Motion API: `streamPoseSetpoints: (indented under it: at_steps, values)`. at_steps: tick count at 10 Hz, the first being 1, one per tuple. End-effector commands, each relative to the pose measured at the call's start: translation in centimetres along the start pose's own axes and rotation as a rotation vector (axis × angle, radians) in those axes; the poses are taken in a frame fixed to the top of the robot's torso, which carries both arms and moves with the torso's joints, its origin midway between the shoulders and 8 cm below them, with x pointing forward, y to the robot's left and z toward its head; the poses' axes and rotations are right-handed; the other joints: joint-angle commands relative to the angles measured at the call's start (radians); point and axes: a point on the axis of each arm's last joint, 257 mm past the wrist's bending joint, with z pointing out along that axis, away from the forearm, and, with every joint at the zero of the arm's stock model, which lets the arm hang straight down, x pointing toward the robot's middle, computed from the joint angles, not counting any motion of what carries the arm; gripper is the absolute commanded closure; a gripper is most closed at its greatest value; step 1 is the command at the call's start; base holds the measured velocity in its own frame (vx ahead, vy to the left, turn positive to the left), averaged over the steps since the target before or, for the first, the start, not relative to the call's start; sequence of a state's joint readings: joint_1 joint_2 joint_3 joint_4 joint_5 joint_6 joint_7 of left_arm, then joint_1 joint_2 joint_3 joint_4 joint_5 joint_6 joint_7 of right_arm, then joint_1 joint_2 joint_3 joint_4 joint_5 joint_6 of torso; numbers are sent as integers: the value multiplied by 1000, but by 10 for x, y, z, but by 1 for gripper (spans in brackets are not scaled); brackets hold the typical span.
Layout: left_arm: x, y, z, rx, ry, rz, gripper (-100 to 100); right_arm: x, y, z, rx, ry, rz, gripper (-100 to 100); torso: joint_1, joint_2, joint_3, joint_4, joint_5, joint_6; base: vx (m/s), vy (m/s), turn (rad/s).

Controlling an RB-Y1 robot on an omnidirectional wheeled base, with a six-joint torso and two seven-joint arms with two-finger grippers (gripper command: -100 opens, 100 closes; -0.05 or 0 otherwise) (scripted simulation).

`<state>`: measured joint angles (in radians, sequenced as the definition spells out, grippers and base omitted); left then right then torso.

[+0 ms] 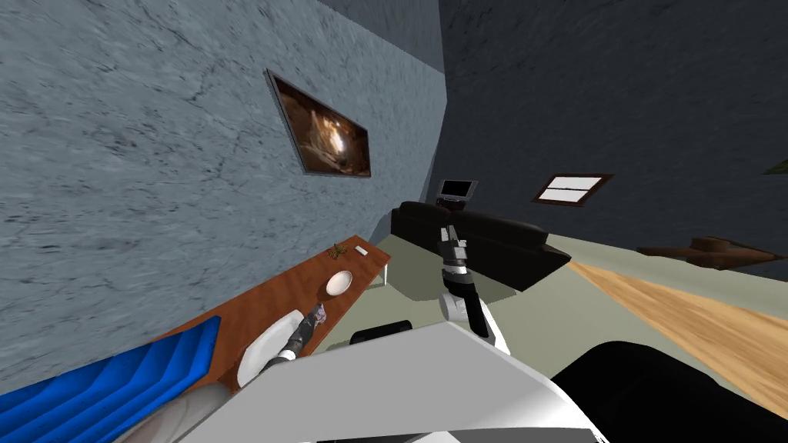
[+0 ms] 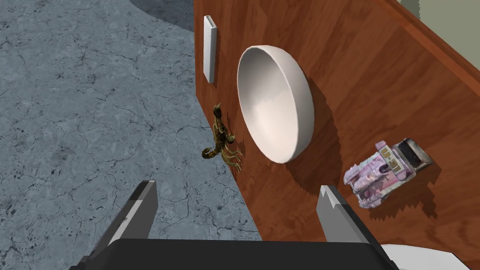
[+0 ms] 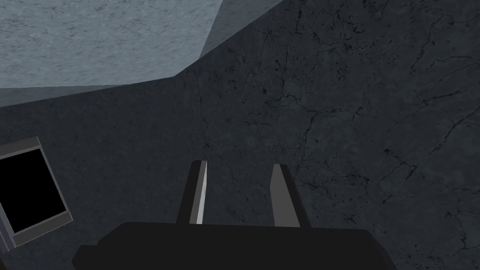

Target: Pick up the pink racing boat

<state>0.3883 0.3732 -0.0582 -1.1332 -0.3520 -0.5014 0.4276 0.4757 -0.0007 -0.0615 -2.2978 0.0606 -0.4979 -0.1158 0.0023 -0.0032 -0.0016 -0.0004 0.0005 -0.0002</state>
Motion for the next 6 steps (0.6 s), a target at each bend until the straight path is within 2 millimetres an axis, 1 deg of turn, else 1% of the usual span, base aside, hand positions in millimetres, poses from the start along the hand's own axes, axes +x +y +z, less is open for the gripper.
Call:
streamPoseSetpoints:
  at_steps: [1, 2, 3, 4, 5, 6]
  values:
    - [-5, 25, -8, -58, -7, -13, -100, 0, 0, 0, 0, 0, 0, 0, 0, 0, 0, 0, 0, 0, 19, 20, -140]
    - [-12, 47, -15, -113, -16, -26, -100, 0, 0, 0, 0, 0, 0, 0, 0, 0, 0, 0, 0, -1, 27, 8, -302]
    - [-13, 56, -19, -134, -18, -30, -100, 0, 0, 0, 0, 0, 0, 0, 0, -1, 0, 0, 0, 0, 24, 15, -146]
    - [-20, 72, -26, -176, -27, -40, -100, 0, 0, 0, 0, 0, 0, 0, 0, -1, 0, 0, 0, -1, 36, 14, -251]
    - [-20, 86, -33, -206, -31, -46, -100, 0, 0, 0, 0, 0, 0, 0, 0, -1, -1, 0, 0, 0, 30, 13, -195]
    - [-27, 102, -41, -250, -42, -57, -100, 0, 0, 0, 0, 0, 0, 0, 0, -1, -1, 0, 0, -1, 33, 6, -322]
